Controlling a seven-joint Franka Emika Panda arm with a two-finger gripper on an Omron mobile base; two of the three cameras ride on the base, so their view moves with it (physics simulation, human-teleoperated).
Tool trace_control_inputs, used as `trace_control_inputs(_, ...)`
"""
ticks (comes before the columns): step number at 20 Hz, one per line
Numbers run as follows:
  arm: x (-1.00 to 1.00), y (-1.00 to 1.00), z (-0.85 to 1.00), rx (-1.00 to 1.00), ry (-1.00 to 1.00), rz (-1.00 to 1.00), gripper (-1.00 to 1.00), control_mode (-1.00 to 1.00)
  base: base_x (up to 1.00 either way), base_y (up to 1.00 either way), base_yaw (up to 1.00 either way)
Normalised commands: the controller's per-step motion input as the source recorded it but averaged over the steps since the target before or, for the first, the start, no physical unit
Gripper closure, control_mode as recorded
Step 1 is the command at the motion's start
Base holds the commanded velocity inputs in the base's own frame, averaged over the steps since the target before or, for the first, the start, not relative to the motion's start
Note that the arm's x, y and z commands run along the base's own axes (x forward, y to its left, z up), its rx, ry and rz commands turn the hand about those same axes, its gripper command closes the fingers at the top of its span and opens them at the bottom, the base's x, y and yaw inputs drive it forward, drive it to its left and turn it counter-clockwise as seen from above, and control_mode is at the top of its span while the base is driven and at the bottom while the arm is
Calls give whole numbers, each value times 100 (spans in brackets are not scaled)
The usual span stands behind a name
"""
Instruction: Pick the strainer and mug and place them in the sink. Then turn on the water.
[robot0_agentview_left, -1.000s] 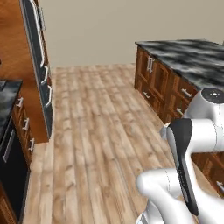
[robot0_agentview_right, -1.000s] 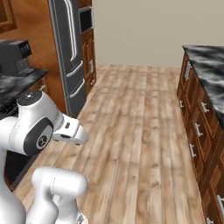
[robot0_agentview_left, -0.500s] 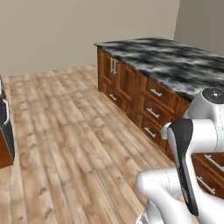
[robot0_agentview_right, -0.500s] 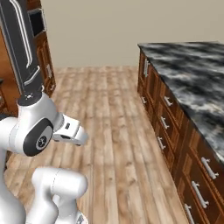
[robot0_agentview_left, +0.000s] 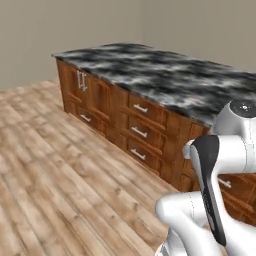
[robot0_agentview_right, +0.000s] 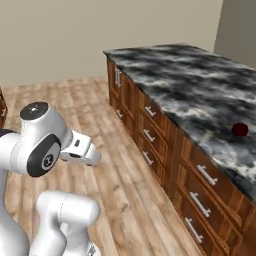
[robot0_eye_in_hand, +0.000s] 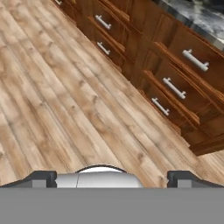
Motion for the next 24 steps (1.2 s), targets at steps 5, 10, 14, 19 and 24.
trace_control_inputs(5, 0, 0, 0, 0, 0, 0, -100, 100, 34, 0, -51)
trace_control_inputs(10, 0, 0, 0, 0, 0, 0, -100, 100, 36, 5, -49)
trace_control_inputs(14, 0, 0, 0, 0, 0, 0, -100, 100, 49, 18, -42)
trace_control_inputs(19, 0, 0, 0, 0, 0, 0, -100, 100, 53, 28, -40)
trace_control_inputs(24, 0, 0, 0, 0, 0, 0, -100, 100, 60, 34, -40)
